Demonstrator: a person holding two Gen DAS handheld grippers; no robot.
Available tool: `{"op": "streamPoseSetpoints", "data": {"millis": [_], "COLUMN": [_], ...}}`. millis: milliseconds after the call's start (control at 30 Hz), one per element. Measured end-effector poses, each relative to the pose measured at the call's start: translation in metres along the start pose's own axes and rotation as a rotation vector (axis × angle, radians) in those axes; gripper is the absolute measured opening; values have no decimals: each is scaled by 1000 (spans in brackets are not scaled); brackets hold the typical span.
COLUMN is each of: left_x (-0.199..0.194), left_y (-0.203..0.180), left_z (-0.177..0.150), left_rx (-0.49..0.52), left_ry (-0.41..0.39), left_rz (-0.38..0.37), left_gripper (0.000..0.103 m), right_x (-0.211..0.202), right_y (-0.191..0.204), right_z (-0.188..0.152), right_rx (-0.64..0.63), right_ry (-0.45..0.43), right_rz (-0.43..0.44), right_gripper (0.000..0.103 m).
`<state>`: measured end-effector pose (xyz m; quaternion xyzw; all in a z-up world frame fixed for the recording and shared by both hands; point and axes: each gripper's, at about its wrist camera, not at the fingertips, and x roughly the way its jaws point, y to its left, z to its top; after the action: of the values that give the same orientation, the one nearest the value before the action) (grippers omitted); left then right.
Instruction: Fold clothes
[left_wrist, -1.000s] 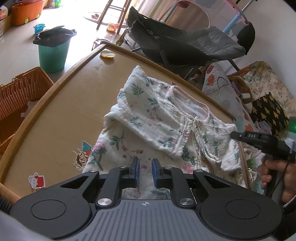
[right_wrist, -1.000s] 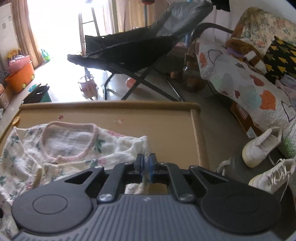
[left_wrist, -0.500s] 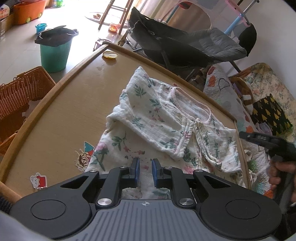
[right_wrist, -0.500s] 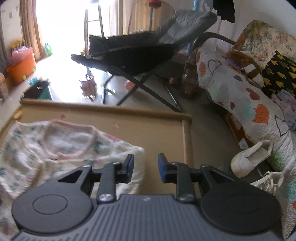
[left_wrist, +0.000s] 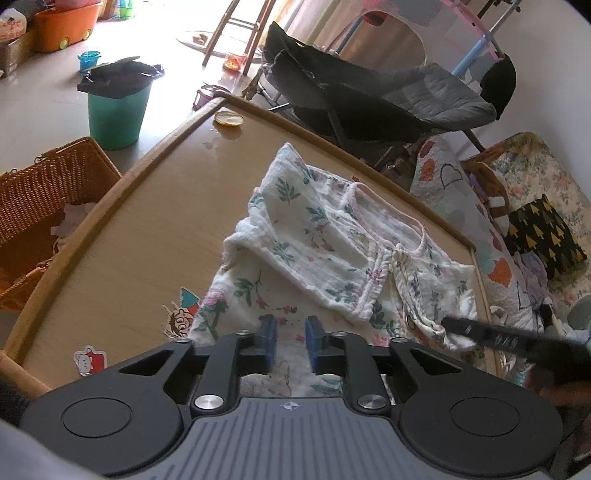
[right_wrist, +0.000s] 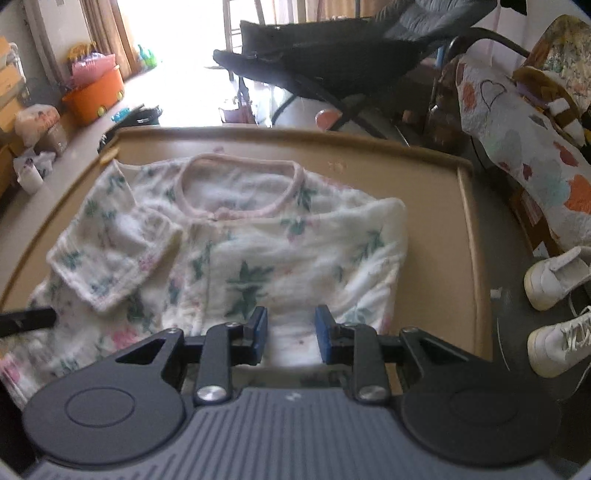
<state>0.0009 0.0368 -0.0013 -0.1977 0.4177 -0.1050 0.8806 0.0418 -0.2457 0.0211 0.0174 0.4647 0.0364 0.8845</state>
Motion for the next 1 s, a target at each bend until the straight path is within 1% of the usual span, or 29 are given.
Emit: {"op": "streamPoseSetpoints", "data": {"millis": [33,67,200,333,367,433,567,733,833,1000], "left_x": [-1,-3,-7,-14,-15,-19,-24,-30,-35,-41], "left_y": [0,1,2,4,5,6,6,2,1,-1], "left_z": [0,0,2,2,3,4,6,7,8,15], "left_rx": [-5,-10,-18,-27,-32,-43,-61,-53,-47,-45], "left_ry": [-6,-12,-25,-46,-53,-71,-86,-98,-108,-128], "left_rz": [3,5,10,31,35,46,62,85,98,125], "left_gripper": [37,40,42,49,52,54,55,55,55,56], "right_x": [-1,-1,-3,-13,-17,-24,-37,-43,-44,-43], "right_y": [1,2,1,-2,-2,-1,1,4,5,2], "right_z": [-2,-2,-4,-6,-7,-11,-27,-52,-60,-66], "right_rx": [-11,-22,-20,2,-4,-15,-22,-49,-65,-61], "right_ry": [-11,-15,-20,-43,-50,-58,-57,-57,-58,-57], "right_rz": [-3,-5,-8,0,4,9,21,32,23,38], "right_gripper": [28,28,28,28,28,28,28,29,29,29]}}
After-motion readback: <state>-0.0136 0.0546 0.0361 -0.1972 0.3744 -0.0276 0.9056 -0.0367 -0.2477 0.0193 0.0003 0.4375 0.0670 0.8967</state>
